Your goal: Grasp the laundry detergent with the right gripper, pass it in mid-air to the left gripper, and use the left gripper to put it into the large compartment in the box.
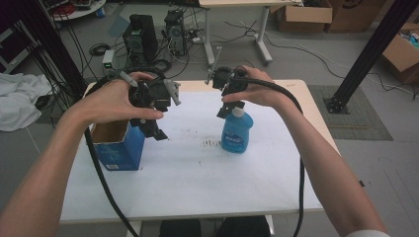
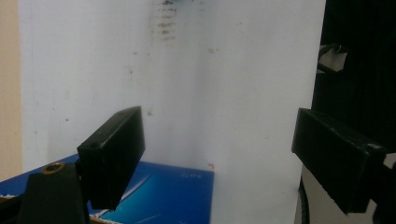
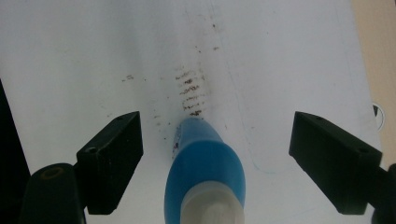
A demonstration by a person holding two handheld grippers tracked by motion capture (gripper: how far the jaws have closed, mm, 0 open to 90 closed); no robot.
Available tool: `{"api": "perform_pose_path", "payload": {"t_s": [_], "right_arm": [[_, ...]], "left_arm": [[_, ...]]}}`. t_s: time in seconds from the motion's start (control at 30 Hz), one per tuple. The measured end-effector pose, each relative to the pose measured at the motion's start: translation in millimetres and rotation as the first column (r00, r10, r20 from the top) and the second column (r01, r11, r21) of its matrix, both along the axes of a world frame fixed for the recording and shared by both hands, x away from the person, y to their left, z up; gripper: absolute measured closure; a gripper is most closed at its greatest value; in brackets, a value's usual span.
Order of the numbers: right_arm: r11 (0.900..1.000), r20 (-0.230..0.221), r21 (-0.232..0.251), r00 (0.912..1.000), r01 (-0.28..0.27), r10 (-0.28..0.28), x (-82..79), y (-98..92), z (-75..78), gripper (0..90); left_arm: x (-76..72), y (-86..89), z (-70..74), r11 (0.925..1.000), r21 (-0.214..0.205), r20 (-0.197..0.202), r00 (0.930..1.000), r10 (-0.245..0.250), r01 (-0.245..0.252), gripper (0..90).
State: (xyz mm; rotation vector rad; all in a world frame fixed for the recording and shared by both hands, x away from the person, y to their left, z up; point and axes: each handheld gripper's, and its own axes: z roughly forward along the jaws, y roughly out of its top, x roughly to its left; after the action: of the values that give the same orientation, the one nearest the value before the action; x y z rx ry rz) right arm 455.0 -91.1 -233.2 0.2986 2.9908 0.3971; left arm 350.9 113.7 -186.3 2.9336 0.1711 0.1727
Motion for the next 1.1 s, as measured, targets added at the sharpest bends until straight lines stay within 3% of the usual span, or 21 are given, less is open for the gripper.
{"api": "perform_pose_path", "payload": {"t_s": [0.17, 0.43, 0.7, 0.87, 1.1], "right_arm": [[0.9990, -0.012, 0.002, 0.9990, 0.044, -0.044, -0.3, -10.6, 2.9, 17.3], [0.9977, -0.021, 0.017, 0.9976, 0.066, -0.066, -4.0, -25.4, 12.5, 17.4], [0.9916, -0.031, 0.027, 0.9917, 0.126, -0.125, -8.2, -46.0, 15.7, 16.9], [0.9842, -0.041, 0.031, 0.9841, 0.174, -0.173, -11.3, -60.9, 9.3, 16.7], [0.9776, -0.048, 0.055, 0.9785, 0.203, -0.200, -12.8, -75.9, -6.0, 16.6]], "left_arm": [[0.7, -2.0, -0.8, 1.0000, 0.001, 0.001, 1.0000, -0.004, 0.004, 17.8], [1.1, -3.2, -3.7, 1.0000, 0.000, -0.004, 1.0000, -0.005, 0.005, 17.8], [1.4, -5.7, -4.6, 1.0000, 0.002, -0.005, 1.0000, -0.006, 0.006, 17.8], [1.2, -7.7, -4.6, 0.9999, 0.004, -0.006, 0.9999, -0.009, 0.010, 17.8], [0.4, -8.6, -5.7, 0.9999, 0.004, -0.007, 0.9999, -0.013, 0.013, 17.8]]}}
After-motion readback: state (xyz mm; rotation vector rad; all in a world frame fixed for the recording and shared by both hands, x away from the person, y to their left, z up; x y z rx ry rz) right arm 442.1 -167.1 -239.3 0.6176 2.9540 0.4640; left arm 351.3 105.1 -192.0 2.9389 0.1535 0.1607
